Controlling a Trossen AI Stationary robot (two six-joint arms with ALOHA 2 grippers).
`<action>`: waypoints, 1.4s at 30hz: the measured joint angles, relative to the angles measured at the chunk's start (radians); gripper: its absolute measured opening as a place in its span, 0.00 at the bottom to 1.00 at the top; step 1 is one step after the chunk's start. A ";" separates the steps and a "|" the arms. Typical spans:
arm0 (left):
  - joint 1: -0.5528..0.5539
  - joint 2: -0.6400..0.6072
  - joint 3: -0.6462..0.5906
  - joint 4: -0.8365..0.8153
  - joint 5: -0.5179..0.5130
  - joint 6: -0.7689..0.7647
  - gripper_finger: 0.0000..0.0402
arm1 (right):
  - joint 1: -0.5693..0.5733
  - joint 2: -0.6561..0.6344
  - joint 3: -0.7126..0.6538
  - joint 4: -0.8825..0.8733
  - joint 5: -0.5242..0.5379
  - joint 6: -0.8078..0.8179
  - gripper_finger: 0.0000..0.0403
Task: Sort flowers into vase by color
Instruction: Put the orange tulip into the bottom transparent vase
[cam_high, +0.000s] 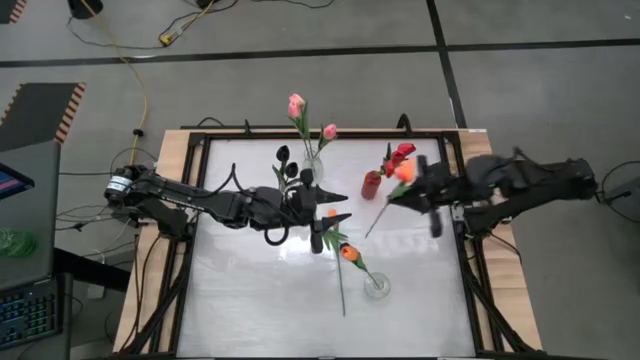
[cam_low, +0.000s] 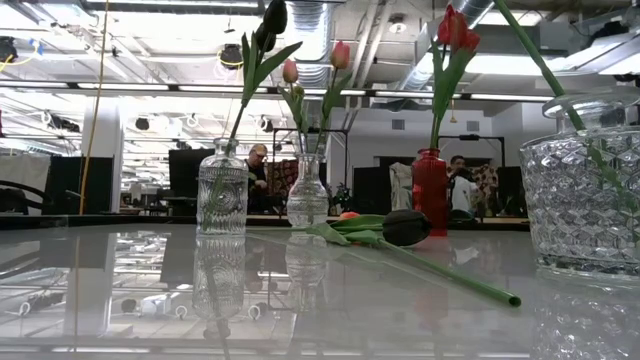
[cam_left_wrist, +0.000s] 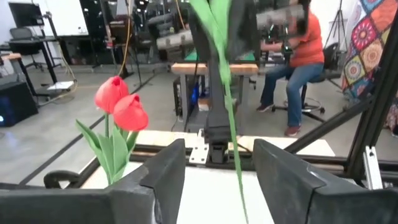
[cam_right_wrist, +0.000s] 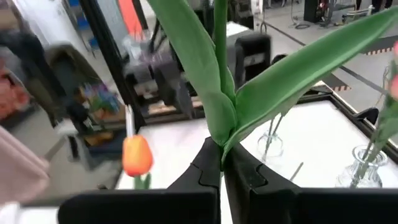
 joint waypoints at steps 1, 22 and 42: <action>0.000 0.000 0.000 -0.006 0.000 -0.001 0.44 | 0.006 -0.030 0.001 -0.023 0.002 0.018 0.08; 0.000 0.000 0.000 -0.048 0.000 -0.047 0.44 | 0.375 0.044 0.000 -0.082 0.205 0.136 0.09; 0.000 0.000 0.000 -0.046 0.000 -0.055 0.44 | 0.511 0.213 0.000 -0.041 0.395 0.254 0.09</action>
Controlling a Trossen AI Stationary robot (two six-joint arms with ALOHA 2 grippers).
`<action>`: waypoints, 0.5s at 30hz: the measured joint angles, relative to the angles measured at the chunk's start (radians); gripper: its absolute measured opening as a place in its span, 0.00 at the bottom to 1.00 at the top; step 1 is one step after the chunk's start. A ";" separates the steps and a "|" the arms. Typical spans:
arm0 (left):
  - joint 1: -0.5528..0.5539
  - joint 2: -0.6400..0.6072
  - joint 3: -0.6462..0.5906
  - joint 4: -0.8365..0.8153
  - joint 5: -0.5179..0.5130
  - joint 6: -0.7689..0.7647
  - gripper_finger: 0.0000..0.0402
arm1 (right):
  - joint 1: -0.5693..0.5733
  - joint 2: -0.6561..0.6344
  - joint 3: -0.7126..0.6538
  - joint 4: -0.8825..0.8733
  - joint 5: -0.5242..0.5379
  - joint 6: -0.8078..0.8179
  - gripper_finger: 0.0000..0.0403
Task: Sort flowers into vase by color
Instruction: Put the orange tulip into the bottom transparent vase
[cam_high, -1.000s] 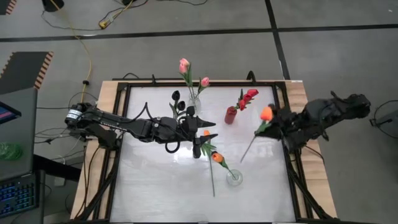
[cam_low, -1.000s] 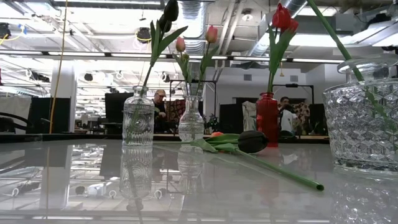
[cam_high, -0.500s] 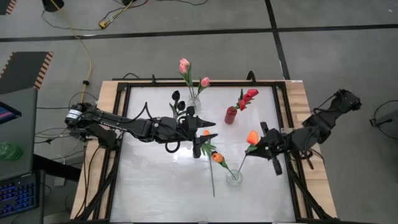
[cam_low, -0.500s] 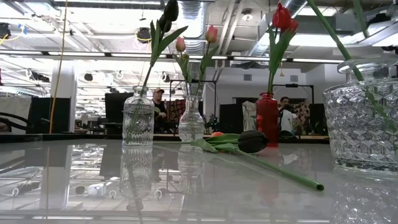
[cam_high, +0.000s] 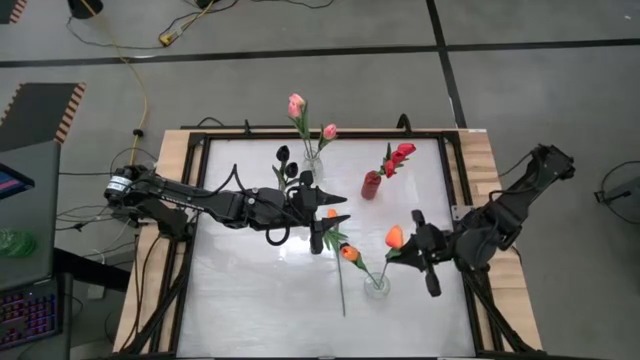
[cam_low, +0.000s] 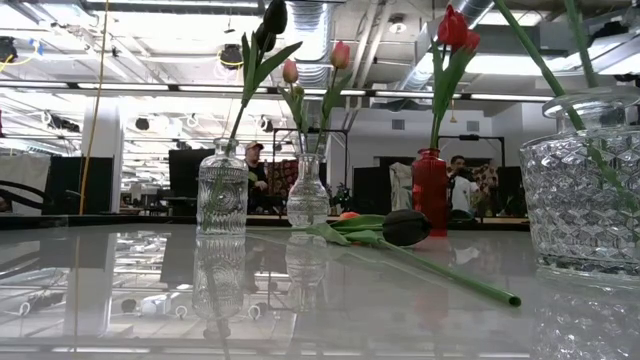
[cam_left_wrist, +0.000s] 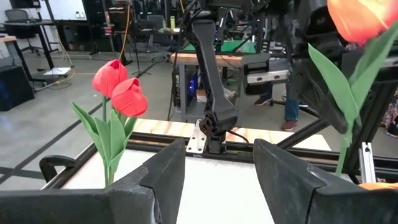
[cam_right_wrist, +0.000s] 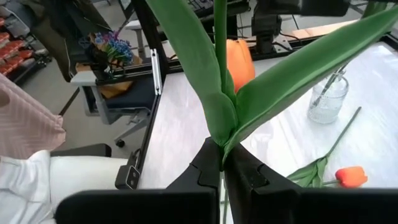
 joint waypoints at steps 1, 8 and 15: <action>0.000 0.000 0.000 0.000 0.000 0.000 0.44 | 0.000 0.005 0.000 0.000 0.000 0.000 0.09; 0.000 0.000 0.000 0.000 0.000 0.000 0.44 | 0.000 0.012 0.000 -0.002 -0.008 0.000 0.09; 0.000 0.000 0.000 0.000 0.000 0.000 0.44 | -0.003 0.012 0.000 -0.003 -0.008 0.000 0.14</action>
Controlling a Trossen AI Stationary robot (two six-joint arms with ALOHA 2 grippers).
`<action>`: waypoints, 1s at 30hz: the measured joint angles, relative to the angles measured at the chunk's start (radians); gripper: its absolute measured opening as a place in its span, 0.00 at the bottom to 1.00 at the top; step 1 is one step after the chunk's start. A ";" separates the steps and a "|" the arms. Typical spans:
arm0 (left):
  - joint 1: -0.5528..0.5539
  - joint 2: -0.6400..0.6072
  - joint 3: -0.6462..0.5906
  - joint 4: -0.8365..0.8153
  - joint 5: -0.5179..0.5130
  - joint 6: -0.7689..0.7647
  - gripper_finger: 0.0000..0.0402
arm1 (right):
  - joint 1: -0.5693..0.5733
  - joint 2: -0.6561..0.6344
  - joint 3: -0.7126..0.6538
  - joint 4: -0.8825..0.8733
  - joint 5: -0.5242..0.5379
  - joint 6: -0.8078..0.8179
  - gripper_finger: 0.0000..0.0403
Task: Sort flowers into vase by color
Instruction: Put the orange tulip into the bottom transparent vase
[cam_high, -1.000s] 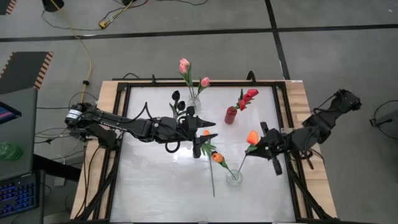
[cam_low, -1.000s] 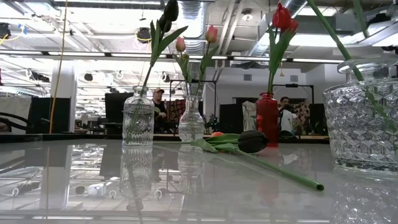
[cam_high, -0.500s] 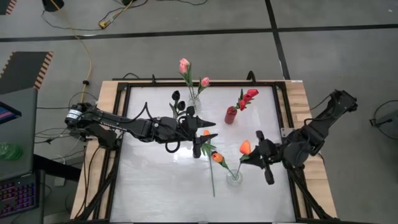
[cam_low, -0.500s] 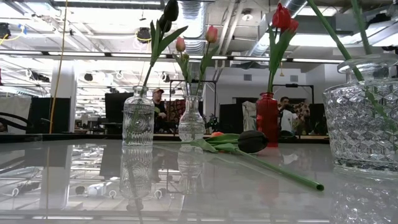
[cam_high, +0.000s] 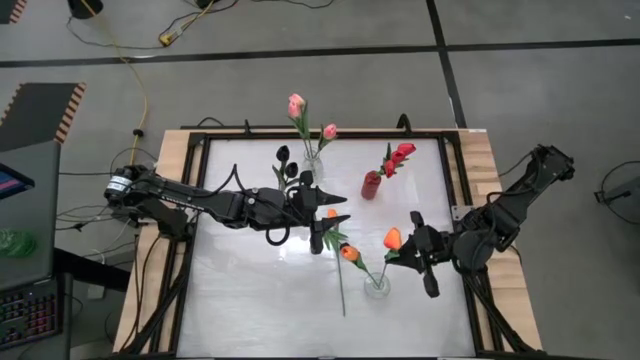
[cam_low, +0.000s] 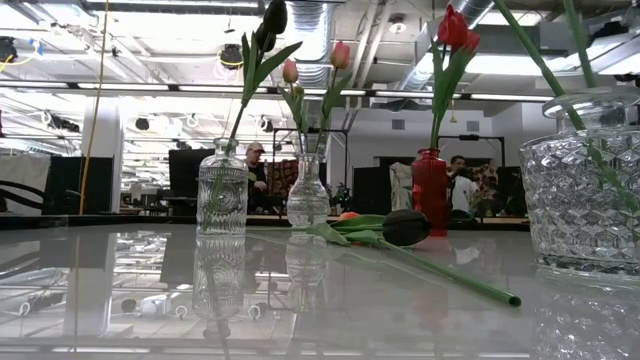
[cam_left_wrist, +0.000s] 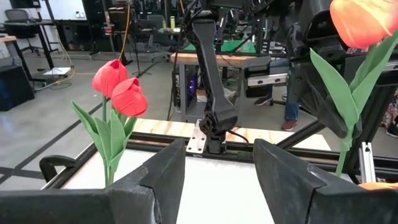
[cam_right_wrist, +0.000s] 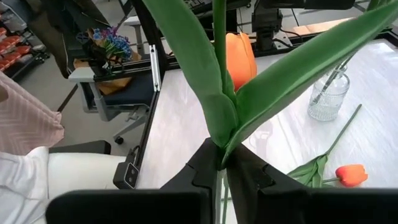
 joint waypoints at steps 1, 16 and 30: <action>0.000 0.000 0.000 0.000 0.000 0.000 0.44 | 0.000 0.000 0.000 0.000 0.000 0.000 0.14; 0.000 0.000 0.000 0.000 0.000 0.000 0.44 | 0.000 0.000 0.000 -0.011 -0.030 -0.008 0.15; 0.000 0.000 0.000 0.000 0.000 0.000 0.44 | 0.000 -0.001 0.000 -0.017 -0.031 -0.001 0.15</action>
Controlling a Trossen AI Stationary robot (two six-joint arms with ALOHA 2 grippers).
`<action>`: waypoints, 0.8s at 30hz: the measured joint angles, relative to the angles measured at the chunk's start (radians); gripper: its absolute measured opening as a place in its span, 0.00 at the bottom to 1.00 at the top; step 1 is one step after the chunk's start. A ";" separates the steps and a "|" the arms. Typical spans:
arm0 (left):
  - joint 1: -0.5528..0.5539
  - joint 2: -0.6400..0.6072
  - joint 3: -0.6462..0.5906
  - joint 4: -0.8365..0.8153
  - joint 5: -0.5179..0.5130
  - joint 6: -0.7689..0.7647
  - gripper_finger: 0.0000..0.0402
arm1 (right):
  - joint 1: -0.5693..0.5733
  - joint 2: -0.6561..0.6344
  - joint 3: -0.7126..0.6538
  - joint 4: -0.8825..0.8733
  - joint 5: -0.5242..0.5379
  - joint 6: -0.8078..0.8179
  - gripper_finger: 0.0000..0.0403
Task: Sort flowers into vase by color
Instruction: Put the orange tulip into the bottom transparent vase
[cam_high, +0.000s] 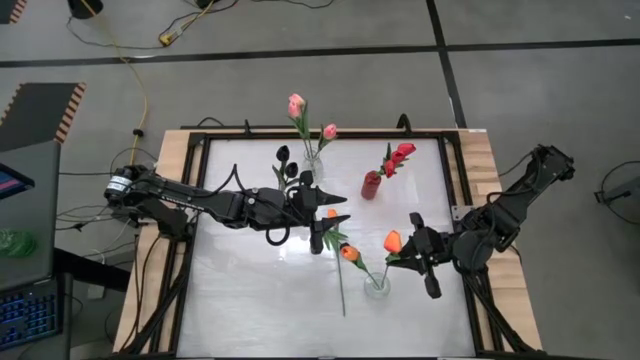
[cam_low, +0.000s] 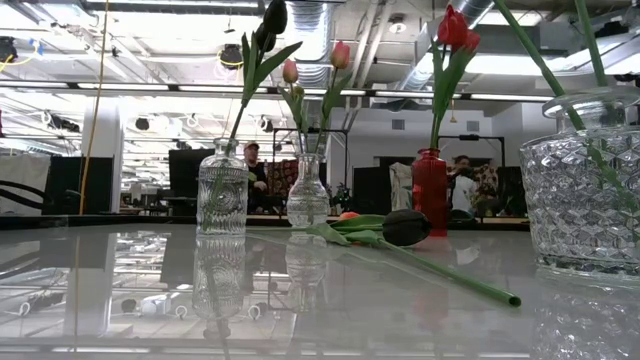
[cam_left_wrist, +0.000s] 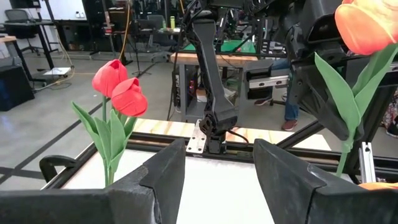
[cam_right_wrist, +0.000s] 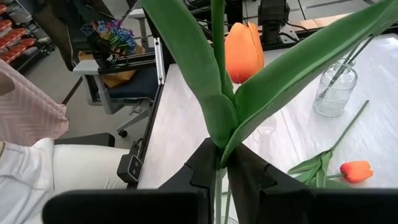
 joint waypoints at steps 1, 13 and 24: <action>0.000 0.000 0.000 0.000 0.000 0.000 0.44 | 0.000 0.000 0.000 -0.001 0.000 0.000 0.15; 0.000 0.000 0.000 0.000 0.000 0.000 0.44 | 0.000 -0.001 0.000 -0.017 0.000 0.071 0.15; 0.000 0.000 0.000 0.000 0.000 0.000 0.44 | -0.008 -0.001 0.000 -0.035 0.001 0.079 0.15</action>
